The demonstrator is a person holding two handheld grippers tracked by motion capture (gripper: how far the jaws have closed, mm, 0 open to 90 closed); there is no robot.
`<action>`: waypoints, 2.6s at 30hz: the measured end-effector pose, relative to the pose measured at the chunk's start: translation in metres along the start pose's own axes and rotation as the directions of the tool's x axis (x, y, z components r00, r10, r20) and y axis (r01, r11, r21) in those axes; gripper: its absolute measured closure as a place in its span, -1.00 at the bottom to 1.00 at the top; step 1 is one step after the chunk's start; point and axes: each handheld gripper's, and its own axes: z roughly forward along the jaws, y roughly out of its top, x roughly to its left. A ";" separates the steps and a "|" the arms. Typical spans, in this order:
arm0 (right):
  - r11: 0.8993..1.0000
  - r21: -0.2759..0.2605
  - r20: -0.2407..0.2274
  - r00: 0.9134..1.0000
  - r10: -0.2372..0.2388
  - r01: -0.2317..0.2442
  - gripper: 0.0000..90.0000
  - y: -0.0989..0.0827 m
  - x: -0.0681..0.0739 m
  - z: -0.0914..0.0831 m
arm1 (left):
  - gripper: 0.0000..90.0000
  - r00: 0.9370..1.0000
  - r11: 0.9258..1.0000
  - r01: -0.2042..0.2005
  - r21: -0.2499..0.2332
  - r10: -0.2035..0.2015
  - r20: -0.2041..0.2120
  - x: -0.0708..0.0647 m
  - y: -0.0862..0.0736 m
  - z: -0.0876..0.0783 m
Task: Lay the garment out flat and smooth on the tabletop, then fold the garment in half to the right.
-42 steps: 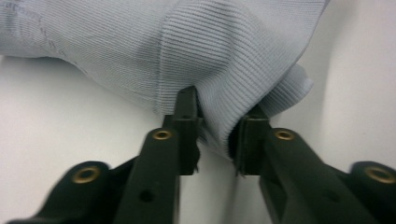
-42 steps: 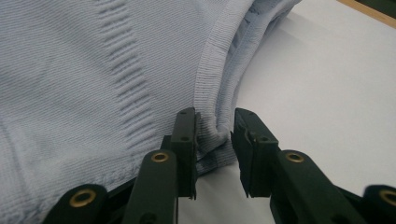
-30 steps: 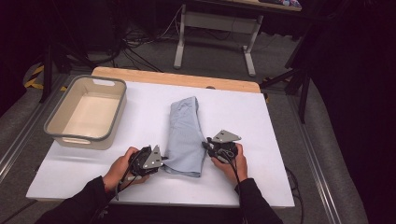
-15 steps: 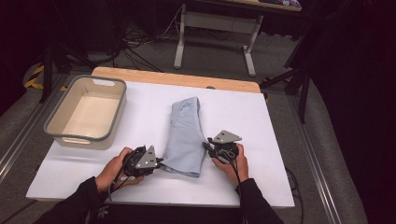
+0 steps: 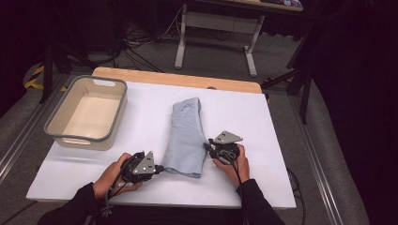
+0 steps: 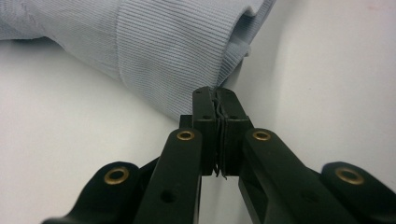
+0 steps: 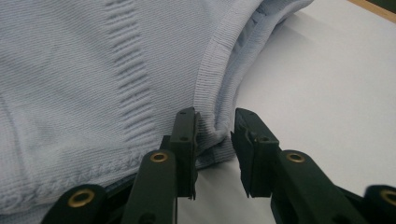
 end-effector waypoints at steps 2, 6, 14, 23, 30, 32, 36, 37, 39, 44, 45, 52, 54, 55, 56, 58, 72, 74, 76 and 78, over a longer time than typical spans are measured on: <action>1.000 0.000 -0.002 1.000 0.001 -0.001 0.54 0.000 0.000 0.000 | 0.93 1.000 1.000 -0.001 0.005 0.001 -0.011 0.000 -0.002 -0.001; 1.000 0.001 -0.001 1.000 -0.001 0.001 0.54 0.000 0.000 0.000 | 0.90 1.000 1.000 0.003 -0.007 -0.003 -0.016 0.003 -0.006 -0.006; 1.000 0.006 -0.007 1.000 -0.006 0.007 0.54 0.001 -0.001 0.001 | 0.69 0.997 0.998 0.057 -0.023 -0.058 -0.051 0.012 -0.015 -0.011; 1.000 0.004 -0.009 1.000 -0.003 0.003 0.54 0.001 -0.002 0.001 | 0.28 0.977 0.978 0.171 -0.121 -0.183 -0.105 0.030 -0.013 -0.014; 1.000 0.004 -0.012 1.000 0.003 -0.003 0.53 0.001 -0.002 0.001 | 0.14 0.976 0.963 0.152 -0.224 -0.182 -0.122 0.037 0.012 -0.006; 1.000 0.003 -0.011 1.000 0.004 -0.004 0.53 0.000 -0.003 0.001 | 0.15 0.983 0.962 0.109 -0.249 -0.141 -0.115 0.037 0.027 0.000; 1.000 0.009 -0.005 1.000 -0.008 0.008 0.51 -0.001 -0.002 -0.001 | 0.20 0.991 0.967 0.049 -0.250 -0.078 -0.107 0.037 0.046 0.010; 1.000 0.015 -0.004 1.000 -0.009 0.009 0.49 -0.001 -0.003 -0.002 | 0.22 0.993 0.968 0.039 -0.248 -0.065 -0.100 0.038 0.050 0.013; 1.000 0.028 0.003 1.000 -0.009 0.009 0.50 -0.002 -0.005 -0.003 | 0.27 0.995 0.972 0.029 -0.231 -0.050 -0.088 0.038 0.055 0.021; 1.000 0.028 -0.003 1.000 -0.013 0.013 0.52 -0.002 -0.004 -0.004 | 0.22 0.997 0.985 0.038 -0.170 -0.048 -0.055 0.038 0.049 0.035; 1.000 0.025 -0.007 1.000 -0.010 0.010 0.52 -0.002 -0.004 -0.004 | 0.22 0.998 0.986 0.041 -0.161 -0.050 -0.048 0.037 0.048 0.037; 1.000 -0.016 -0.017 1.000 0.020 -0.021 0.48 0.001 -0.009 -0.014 | 0.24 0.999 0.995 0.032 -0.093 -0.034 -0.012 0.027 0.035 0.059; 0.998 -0.048 -0.017 0.999 0.037 -0.038 0.47 0.003 -0.013 -0.020 | 0.24 0.999 0.994 0.034 -0.100 -0.035 -0.007 0.027 0.035 0.059; 0.996 -0.066 -0.020 0.998 0.051 -0.052 0.47 0.004 -0.015 -0.024 | 0.24 0.999 0.994 0.039 -0.101 -0.040 -0.003 0.028 0.035 0.059; 0.994 -0.086 -0.021 0.998 0.064 -0.065 0.49 0.005 -0.017 -0.027 | 0.25 0.999 0.993 0.054 -0.100 -0.054 0.002 0.027 0.034 0.059; 0.989 -0.121 -0.023 0.997 0.080 -0.082 0.56 0.006 -0.020 -0.032 | 0.26 0.999 0.993 0.054 -0.105 -0.053 0.008 0.028 0.034 0.060; 0.980 -0.178 -0.084 0.991 -0.104 0.088 0.93 0.053 -0.014 0.005 | 0.64 0.994 0.991 0.079 -0.113 -0.070 0.079 0.029 0.036 0.060; 0.982 -0.176 -0.107 0.990 -0.094 0.074 0.91 0.061 -0.018 0.013 | 0.67 0.994 0.991 0.080 -0.108 -0.071 0.082 0.028 0.036 0.060; 0.983 -0.176 -0.133 0.988 -0.077 0.053 0.90 0.072 -0.025 0.024 | 0.68 0.994 0.991 0.077 -0.112 -0.067 0.087 0.029 0.036 0.061; 0.983 -0.175 -0.134 0.988 -0.078 0.054 0.88 0.084 -0.031 0.035 | 0.69 0.994 0.990 0.083 -0.110 -0.074 0.085 0.028 0.036 0.060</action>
